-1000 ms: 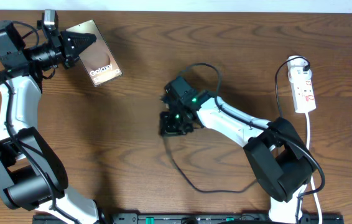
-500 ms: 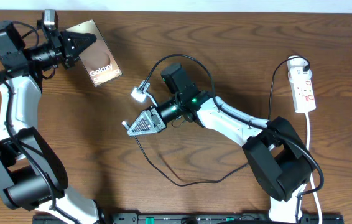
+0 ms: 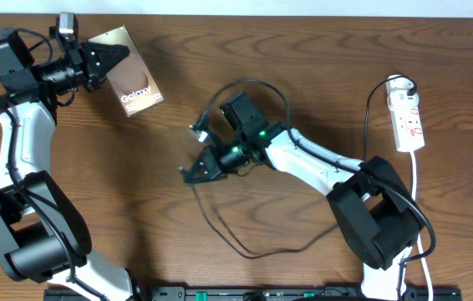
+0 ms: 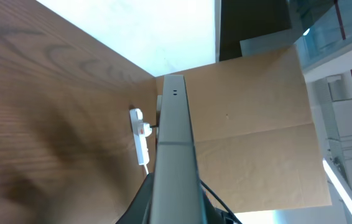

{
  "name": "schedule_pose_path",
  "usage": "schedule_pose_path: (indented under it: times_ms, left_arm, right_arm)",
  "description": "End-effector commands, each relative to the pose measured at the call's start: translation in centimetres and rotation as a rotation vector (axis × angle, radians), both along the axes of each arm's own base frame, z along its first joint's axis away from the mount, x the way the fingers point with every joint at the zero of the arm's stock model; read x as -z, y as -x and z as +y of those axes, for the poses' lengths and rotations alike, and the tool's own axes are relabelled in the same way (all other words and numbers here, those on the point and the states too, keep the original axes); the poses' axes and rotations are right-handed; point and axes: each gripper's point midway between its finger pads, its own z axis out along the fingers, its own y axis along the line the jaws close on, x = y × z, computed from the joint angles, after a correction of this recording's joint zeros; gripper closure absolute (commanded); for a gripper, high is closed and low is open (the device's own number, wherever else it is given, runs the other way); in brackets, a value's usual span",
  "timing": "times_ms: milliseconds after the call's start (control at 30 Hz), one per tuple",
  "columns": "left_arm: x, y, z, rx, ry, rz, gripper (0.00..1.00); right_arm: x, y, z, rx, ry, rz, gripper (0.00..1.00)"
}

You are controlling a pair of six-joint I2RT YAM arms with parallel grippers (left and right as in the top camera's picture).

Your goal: Plug charger to phone and switch on socket

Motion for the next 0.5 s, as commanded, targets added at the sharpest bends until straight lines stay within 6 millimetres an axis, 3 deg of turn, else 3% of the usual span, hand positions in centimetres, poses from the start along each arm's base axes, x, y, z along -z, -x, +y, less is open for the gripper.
schedule_pose_path:
  times_ms: [0,100,167,367,467]
  left_arm:
    - [-0.6,0.5,-0.1,0.038,0.009,-0.032,0.93]
    - [-0.6,0.5,-0.1,0.037,0.009,-0.032,0.92]
    - [-0.6,0.5,-0.1,0.037,0.009,-0.032,0.92]
    - [-0.6,0.5,-0.1,0.037,0.007,-0.035,0.92]
    - [-0.6,0.5,-0.1,0.037,0.004,-0.042,0.92]
  right_arm:
    - [6.2,-3.6,-6.0,0.272,0.436,0.003,0.99]
    - [8.1,-3.2,-10.5,0.364,0.652,0.078,0.99]
    - [8.4,-2.6,-12.1,0.378,0.716,0.124,0.99]
    - [8.9,1.1,-16.5,0.352,0.975,0.211,0.99]
    - [9.1,2.1,-17.1,0.341,1.036,0.208,0.99]
